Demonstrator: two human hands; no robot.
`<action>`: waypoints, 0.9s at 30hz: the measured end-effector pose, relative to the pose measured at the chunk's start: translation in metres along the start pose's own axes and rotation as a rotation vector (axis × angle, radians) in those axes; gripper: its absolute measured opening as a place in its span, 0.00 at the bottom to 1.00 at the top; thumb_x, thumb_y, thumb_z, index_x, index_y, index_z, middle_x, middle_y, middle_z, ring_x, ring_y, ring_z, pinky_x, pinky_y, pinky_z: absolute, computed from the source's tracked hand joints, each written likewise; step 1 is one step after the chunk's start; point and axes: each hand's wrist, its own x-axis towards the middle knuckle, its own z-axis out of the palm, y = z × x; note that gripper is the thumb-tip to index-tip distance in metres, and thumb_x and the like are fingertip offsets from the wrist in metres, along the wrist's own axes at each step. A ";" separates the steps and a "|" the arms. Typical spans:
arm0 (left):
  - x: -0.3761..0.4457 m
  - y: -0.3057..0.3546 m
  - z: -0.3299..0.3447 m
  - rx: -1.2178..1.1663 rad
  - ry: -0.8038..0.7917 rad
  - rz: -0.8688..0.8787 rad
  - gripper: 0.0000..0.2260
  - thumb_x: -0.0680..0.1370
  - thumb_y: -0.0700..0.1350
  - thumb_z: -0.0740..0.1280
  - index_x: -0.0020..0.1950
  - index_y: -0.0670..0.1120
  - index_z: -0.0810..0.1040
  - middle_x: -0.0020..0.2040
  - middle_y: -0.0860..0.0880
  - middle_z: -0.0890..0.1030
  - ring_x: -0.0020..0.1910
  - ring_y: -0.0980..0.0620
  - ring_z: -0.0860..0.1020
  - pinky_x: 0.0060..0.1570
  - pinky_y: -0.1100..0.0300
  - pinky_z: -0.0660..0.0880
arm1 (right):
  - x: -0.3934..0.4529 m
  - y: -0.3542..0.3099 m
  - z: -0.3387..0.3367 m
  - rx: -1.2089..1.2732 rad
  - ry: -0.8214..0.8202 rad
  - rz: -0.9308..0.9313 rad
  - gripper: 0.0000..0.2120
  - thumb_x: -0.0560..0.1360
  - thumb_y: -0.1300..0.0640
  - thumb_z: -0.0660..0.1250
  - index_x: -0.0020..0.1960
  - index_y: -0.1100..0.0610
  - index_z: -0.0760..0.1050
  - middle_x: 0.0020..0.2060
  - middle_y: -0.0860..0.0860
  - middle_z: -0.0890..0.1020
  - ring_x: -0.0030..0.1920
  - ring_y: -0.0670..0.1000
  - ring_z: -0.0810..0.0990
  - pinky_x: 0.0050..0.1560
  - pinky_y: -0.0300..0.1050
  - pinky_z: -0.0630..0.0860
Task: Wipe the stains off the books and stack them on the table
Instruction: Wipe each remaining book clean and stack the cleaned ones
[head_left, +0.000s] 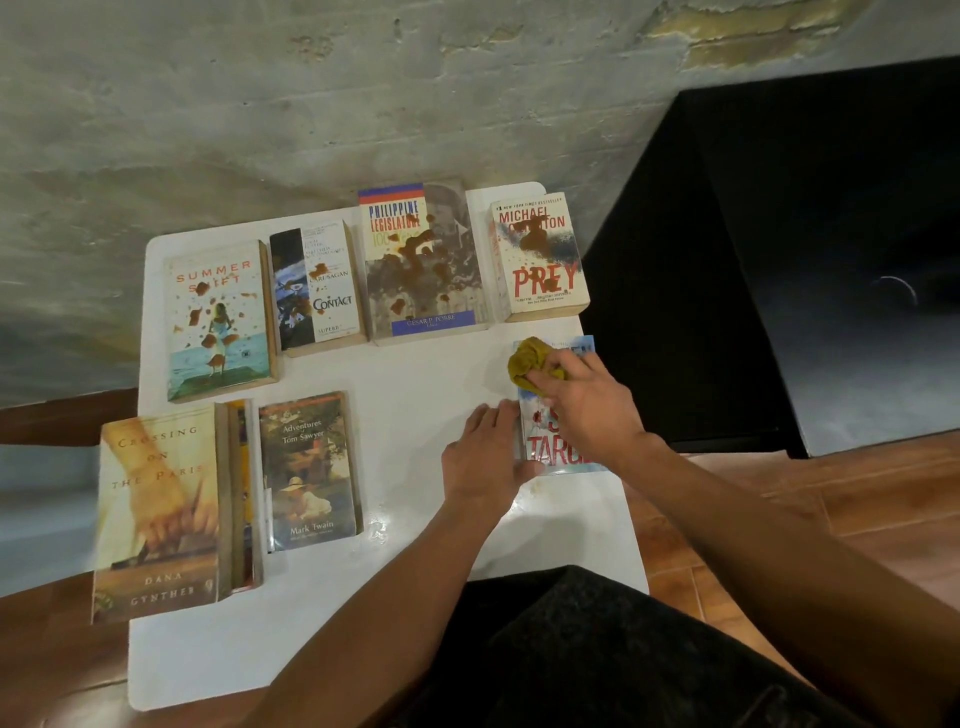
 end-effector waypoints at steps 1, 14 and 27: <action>0.000 0.000 0.000 -0.006 0.006 0.002 0.35 0.76 0.61 0.70 0.77 0.53 0.59 0.74 0.53 0.69 0.77 0.52 0.61 0.60 0.49 0.75 | -0.003 0.000 0.001 -0.003 0.003 0.001 0.27 0.77 0.53 0.70 0.74 0.43 0.68 0.68 0.49 0.68 0.65 0.53 0.65 0.51 0.49 0.79; 0.002 -0.024 0.003 -0.424 0.024 0.012 0.24 0.79 0.48 0.71 0.73 0.53 0.69 0.65 0.55 0.78 0.62 0.52 0.78 0.59 0.56 0.73 | -0.054 -0.017 0.020 0.090 -0.024 0.011 0.28 0.75 0.59 0.71 0.71 0.42 0.72 0.66 0.46 0.69 0.62 0.52 0.65 0.45 0.49 0.80; -0.004 -0.028 -0.010 -0.537 -0.075 -0.021 0.29 0.80 0.58 0.67 0.78 0.55 0.61 0.72 0.55 0.74 0.68 0.51 0.74 0.64 0.54 0.70 | -0.014 -0.010 0.006 0.102 0.048 0.074 0.29 0.74 0.56 0.74 0.72 0.43 0.71 0.66 0.48 0.69 0.64 0.52 0.66 0.53 0.50 0.80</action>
